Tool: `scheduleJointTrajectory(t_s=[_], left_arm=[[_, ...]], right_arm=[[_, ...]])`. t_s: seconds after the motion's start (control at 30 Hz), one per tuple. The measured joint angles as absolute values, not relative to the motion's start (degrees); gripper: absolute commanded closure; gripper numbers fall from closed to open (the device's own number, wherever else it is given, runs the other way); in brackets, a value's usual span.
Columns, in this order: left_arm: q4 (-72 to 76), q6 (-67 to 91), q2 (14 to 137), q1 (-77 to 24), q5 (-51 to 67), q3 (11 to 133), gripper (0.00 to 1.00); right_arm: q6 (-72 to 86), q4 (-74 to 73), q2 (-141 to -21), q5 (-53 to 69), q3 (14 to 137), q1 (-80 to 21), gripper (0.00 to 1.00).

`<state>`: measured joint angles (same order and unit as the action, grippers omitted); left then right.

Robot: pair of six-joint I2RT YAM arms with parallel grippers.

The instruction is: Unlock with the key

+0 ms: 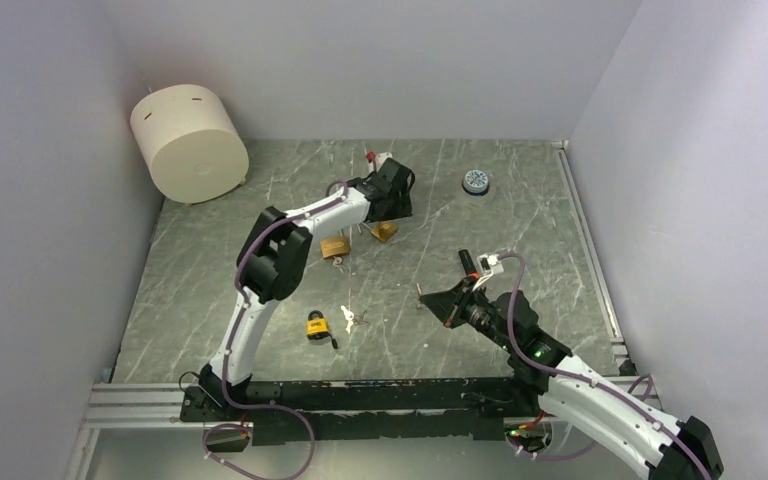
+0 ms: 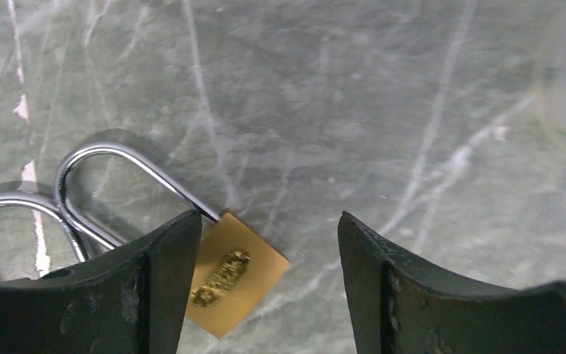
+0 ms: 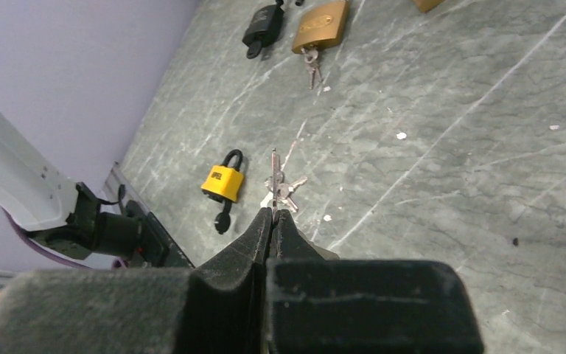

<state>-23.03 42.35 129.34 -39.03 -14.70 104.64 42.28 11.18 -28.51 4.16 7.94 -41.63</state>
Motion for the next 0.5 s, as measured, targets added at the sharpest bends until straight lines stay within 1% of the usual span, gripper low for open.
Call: scheduleJointTrajectory(t_s=[0.17, 0.23, 0.33, 0.5], left_arm=[[-29.1, 43.4, 133.4, -39.0, -18.5, 108.0, 0.34], [-30.0, 43.6, 133.4, -39.0, -19.0, 108.1, 0.44], [-30.4, 43.6, 133.4, -39.0, -18.7, 108.1, 0.54], [-30.7, 42.5, 133.6, -38.8, -17.6, 108.4, 0.64]], right_arm=[[40.6, 10.8, -30.2, 3.6, 8.0, -41.2, 1.00], [40.1, 10.9, -31.5, 3.6, 8.0, -41.0, 1.00], [39.5, 11.6, -33.6, 3.7, 8.3, -40.8, 1.00], [38.9, 13.1, -36.8, 4.6, 9.0, -40.5, 1.00]])
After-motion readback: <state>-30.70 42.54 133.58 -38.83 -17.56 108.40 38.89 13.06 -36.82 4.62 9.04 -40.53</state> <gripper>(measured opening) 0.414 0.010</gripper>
